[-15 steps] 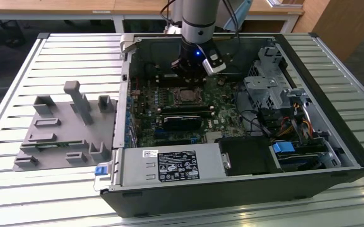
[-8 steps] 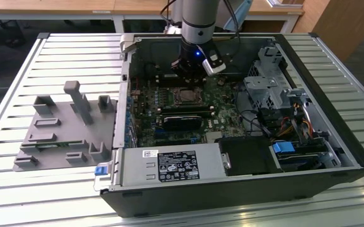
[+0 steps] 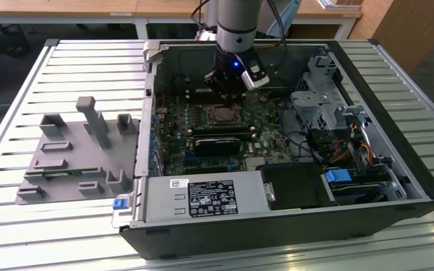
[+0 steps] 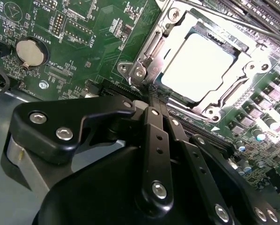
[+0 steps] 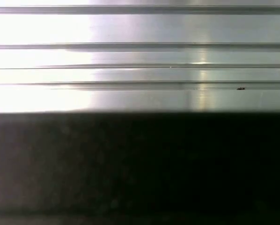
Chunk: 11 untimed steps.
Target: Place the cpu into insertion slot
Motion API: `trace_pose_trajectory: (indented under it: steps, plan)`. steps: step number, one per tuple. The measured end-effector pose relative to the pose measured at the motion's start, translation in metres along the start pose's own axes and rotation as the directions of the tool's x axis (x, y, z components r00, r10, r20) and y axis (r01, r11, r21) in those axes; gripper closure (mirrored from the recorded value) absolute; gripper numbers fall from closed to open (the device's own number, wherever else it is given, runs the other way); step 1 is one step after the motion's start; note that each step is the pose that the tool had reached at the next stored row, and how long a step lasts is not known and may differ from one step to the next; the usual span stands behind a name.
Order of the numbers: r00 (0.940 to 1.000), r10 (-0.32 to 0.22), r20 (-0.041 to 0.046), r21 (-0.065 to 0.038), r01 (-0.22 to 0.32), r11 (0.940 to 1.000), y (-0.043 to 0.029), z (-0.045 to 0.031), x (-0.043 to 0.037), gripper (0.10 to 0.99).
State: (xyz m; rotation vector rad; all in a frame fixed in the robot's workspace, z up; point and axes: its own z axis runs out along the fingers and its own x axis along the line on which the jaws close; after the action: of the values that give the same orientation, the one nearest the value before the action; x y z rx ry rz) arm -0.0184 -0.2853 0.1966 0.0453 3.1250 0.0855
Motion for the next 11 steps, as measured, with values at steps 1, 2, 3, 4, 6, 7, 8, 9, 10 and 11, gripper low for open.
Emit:
trace_pose_trajectory:
  steps: [1,2,3,4,6,7,8,9,10,11]
  plan:
    - [1.0000,0.000,0.0003,-0.001,0.000,1.0000,0.0002,-0.0013,-0.0001,0.980]
    - [1.0000,0.000,-0.0004,0.001,0.000,1.0000,0.0002,-0.0038,0.0000,0.980]
    - [1.0000,0.000,-0.0009,0.002,0.000,1.0000,0.0001,-0.0065,0.0000,0.980]
    - [1.0000,0.000,-0.0007,0.001,0.000,1.0000,0.0003,-0.0091,-0.0001,0.980]
    - [1.0000,0.000,-0.0008,0.001,0.000,1.0000,0.0006,-0.0152,-0.0001,0.980]
    - [1.0000,0.000,-0.0009,0.002,0.000,1.0000,0.0007,-0.0172,-0.0001,0.980]
    - [1.0000,0.000,-0.0009,0.002,0.000,1.0000,0.0007,-0.0179,-0.0001,0.980]
    - [1.0000,0.000,-0.0007,0.001,0.000,1.0000,0.0008,-0.0178,-0.0002,0.980]
    - [1.0000,0.000,-0.0007,0.001,0.000,1.0000,0.0008,-0.0179,-0.0002,0.980]
    - [1.0000,0.000,-0.0008,0.001,0.000,1.0000,0.0007,-0.0180,-0.0002,0.980]
